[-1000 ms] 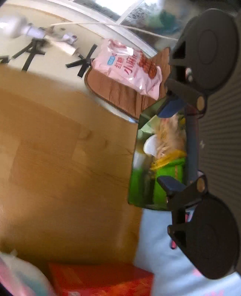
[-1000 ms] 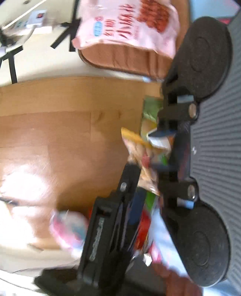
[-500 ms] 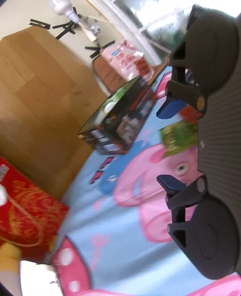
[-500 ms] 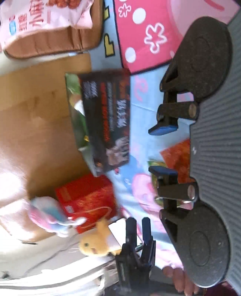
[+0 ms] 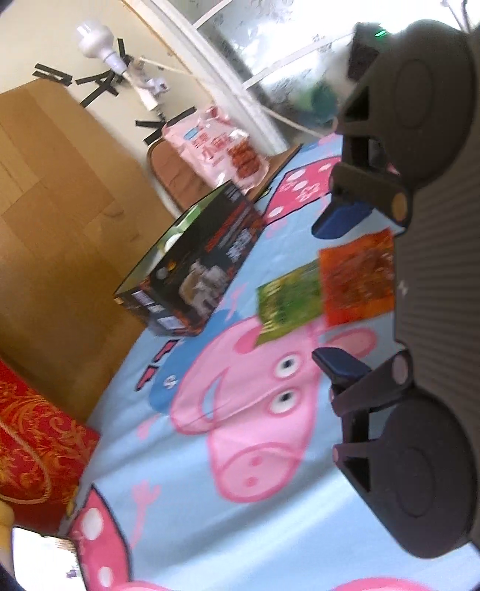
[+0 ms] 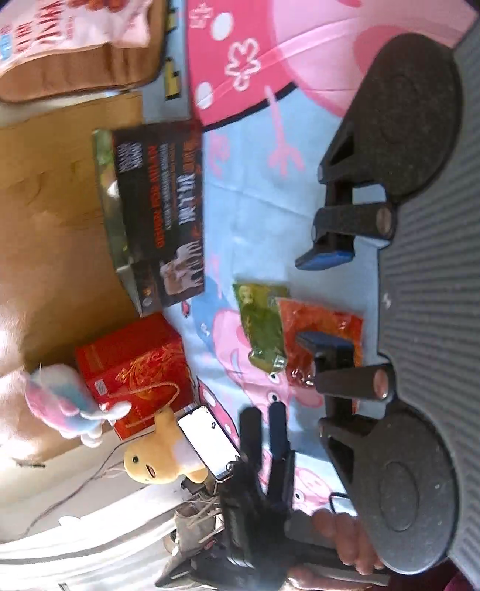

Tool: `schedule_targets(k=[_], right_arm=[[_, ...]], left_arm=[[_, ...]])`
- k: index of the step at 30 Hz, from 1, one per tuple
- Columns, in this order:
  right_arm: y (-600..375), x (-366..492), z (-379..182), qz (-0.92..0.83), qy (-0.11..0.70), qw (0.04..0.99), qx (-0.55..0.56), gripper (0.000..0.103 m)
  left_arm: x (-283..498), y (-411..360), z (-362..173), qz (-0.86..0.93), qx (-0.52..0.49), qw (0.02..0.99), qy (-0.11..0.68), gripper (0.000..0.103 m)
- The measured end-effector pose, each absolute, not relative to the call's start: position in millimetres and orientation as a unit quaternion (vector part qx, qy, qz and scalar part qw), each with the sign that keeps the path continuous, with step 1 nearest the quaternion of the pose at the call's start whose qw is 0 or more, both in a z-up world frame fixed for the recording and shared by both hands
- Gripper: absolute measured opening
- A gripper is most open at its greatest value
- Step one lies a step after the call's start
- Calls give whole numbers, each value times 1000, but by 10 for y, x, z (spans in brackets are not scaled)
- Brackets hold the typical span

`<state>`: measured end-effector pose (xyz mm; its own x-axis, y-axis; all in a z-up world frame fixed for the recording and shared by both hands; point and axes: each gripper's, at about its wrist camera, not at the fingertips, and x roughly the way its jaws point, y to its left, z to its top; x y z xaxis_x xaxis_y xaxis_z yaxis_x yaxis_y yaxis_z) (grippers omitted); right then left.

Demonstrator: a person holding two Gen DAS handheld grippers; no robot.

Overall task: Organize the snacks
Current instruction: 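Grasp the red snack pack with the left gripper, then lift the red pack and drop it into the black tin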

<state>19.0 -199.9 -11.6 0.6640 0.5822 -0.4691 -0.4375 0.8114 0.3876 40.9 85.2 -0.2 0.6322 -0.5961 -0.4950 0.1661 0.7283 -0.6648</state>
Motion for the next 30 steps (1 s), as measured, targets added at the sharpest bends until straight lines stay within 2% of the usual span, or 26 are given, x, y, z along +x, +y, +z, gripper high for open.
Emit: schedule_targets(k=[3, 5, 10, 12, 13, 14, 15, 17, 22, 30], right_arm=[[-2125, 327, -183, 293, 312, 884, 186, 39], [-2133, 506, -243, 297, 323, 872, 217, 38], [-2058, 658, -384, 330, 353, 834, 267, 36], [-1990, 588, -360, 331, 350, 840, 251, 30], [-1957, 566, -347, 333, 352, 841, 242, 27], [-1942, 560, -351, 336, 359, 837, 241, 12], [-1932, 557, -375, 341, 370, 829, 246, 3], [-1922, 516, -418, 346, 372, 823, 256, 3], [-1968, 446, -312, 334, 352, 835, 258, 3], [-2133, 633, 361, 325, 247, 884, 227, 3]], left_arm=[[307, 747, -47, -240, -284, 851, 372, 63], [284, 689, -112, -239, -279, 848, 382, 56], [263, 668, -172, -242, -286, 850, 370, 57], [273, 672, -169, -243, -286, 850, 370, 55], [275, 672, -168, -237, -286, 852, 370, 48], [273, 672, -168, -229, -284, 855, 369, 40], [274, 670, -167, -223, -283, 857, 369, 36], [287, 679, -173, -211, -282, 858, 373, 21], [310, 707, -30, -226, -298, 856, 356, 20], [960, 431, 780, -263, -234, 894, 277, 21]])
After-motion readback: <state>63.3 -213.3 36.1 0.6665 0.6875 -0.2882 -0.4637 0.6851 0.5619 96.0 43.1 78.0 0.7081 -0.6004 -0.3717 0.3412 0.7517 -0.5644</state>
